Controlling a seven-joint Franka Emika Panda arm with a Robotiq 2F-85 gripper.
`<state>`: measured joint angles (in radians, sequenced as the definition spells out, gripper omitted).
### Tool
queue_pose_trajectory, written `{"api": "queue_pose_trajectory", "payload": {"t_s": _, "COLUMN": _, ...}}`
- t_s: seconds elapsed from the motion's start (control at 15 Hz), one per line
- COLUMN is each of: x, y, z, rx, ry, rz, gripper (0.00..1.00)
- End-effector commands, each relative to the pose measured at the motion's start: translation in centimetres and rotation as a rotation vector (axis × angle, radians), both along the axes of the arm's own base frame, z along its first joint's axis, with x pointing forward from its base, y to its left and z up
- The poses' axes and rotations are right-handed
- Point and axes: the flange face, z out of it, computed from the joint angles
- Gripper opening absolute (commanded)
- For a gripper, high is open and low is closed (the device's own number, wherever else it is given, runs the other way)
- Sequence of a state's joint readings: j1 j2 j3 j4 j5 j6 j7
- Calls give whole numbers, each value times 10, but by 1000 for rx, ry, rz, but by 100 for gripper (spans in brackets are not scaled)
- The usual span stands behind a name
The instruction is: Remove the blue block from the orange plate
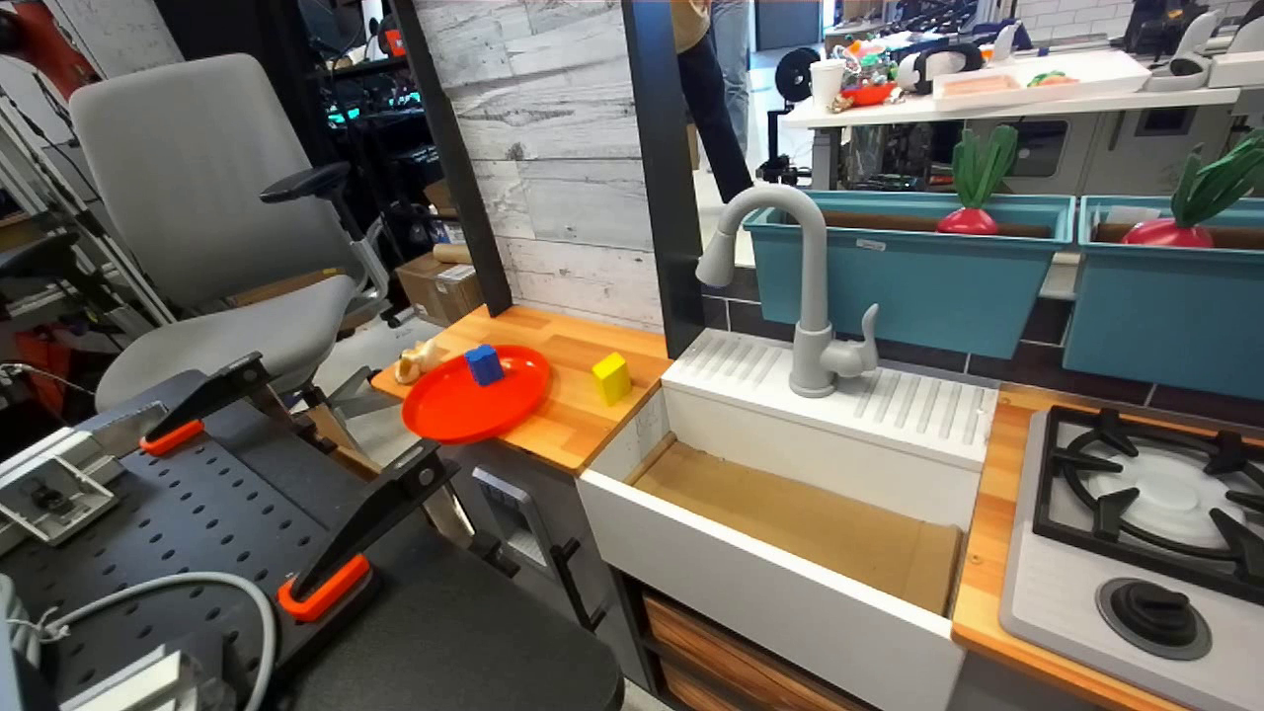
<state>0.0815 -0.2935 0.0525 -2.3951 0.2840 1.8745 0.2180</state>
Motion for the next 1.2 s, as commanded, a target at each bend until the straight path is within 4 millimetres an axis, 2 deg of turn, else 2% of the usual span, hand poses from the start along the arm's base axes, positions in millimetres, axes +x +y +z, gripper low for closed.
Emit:
{"api": "queue_pose_trajectory", "payload": {"t_s": 0.0, "x": 14, "y": -8, "z": -9, "rx": -4, "ry": -35, "rz": -31, "gripper": 100}}
{"api": "queue_pose_trajectory", "payload": {"t_s": 0.2, "x": 36, "y": -17, "z": -31, "rx": -11, "ry": -44, "rz": -68, "gripper": 100}}
{"api": "queue_pose_trajectory", "payload": {"t_s": 0.33, "x": 55, "y": -22, "z": -56, "rx": -10, "ry": -39, "rz": -91, "gripper": 100}}
{"api": "queue_pose_trajectory", "payload": {"t_s": 0.6, "x": 86, "y": -21, "z": -123, "rx": -35, "ry": -27, "rz": -118, "gripper": 100}}
{"api": "queue_pose_trajectory", "payload": {"t_s": 0.93, "x": 112, "y": -17, "z": -216, "rx": -67, "ry": -33, "rz": -138, "gripper": 100}}
{"api": "queue_pose_trajectory", "payload": {"t_s": 1.13, "x": 129, "y": -14, "z": -263, "rx": -79, "ry": -74, "rz": -150, "gripper": 100}}
